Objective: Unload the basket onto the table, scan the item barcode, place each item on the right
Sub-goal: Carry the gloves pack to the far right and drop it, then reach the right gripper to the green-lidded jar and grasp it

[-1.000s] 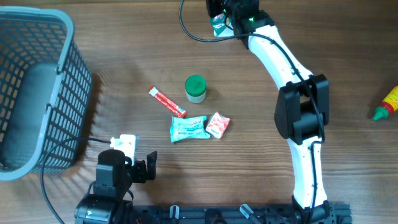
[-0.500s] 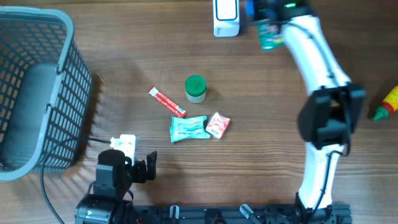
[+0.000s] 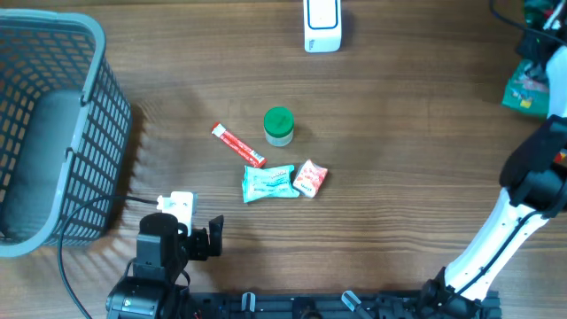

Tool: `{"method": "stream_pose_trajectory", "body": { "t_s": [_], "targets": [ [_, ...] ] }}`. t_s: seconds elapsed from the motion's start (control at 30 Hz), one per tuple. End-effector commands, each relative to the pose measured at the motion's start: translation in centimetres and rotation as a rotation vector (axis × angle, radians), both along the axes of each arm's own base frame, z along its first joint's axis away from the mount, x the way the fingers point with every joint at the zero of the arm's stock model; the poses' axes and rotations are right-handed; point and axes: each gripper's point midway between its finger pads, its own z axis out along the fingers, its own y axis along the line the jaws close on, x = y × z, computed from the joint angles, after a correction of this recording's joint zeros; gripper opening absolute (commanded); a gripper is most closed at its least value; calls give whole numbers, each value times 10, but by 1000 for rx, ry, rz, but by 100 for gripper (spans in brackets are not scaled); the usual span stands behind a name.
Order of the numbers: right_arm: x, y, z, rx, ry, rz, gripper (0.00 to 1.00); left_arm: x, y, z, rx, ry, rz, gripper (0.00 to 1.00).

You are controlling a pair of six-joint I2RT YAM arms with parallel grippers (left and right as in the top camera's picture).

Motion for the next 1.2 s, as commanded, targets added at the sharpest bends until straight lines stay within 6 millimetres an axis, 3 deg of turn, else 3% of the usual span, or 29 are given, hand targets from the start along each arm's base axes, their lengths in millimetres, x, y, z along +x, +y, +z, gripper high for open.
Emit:
{"method": "stream_pose_trajectory", "body": {
  "t_s": [0.0, 0.07, 0.1, 0.23, 0.37, 0.47, 0.5, 0.53, 0.57, 0.67, 0.7, 0.77, 1.03, 1.17],
  "targets": [
    [2, -7, 10, 17, -38, -51, 64, 1, 1, 0, 5, -4, 3, 100],
    [-3, -13, 22, -3, -37, -103, 95, 1, 1, 0, 5, -4, 3, 100],
    [-6, -15, 30, -4, -46, -136, 100, 1, 1, 0, 5, -4, 3, 100],
    [-6, 5, 70, 77, -139, -190, 100, 1, 1, 0, 5, -4, 3, 100],
    [1, 82, 117, 274, -216, -33, 100, 1, 1, 0, 5, -4, 3, 100],
    [-5, 138, 133, 439, -220, -47, 100, 1, 1, 0, 5, -4, 3, 100],
    [-10, 156, 134, 503, -204, -88, 100, 1, 1, 0, 5, -4, 3, 100],
    [-23, 195, 129, 625, -145, -182, 100, 1, 1, 0, 5, -4, 3, 100],
    [-29, 211, 124, 675, -108, -221, 100, 1, 1, 0, 5, -4, 3, 100],
    [-60, 285, 108, 913, 89, -335, 100, 1, 1, 0, 5, -4, 3, 100],
    [-71, 316, 103, 978, 175, -329, 100, 1, 1, 0, 5, -4, 3, 100],
    [-82, 358, 102, 1016, 260, -240, 100, 1, 1, 0, 5, -4, 3, 100],
    [-118, 474, 84, 884, 396, -2, 100, 1, 1, 0, 5, -4, 3, 100],
    [-136, 513, 67, 778, 426, 59, 100, 1, 1, 0, 5, -4, 3, 100]
  ]
}}
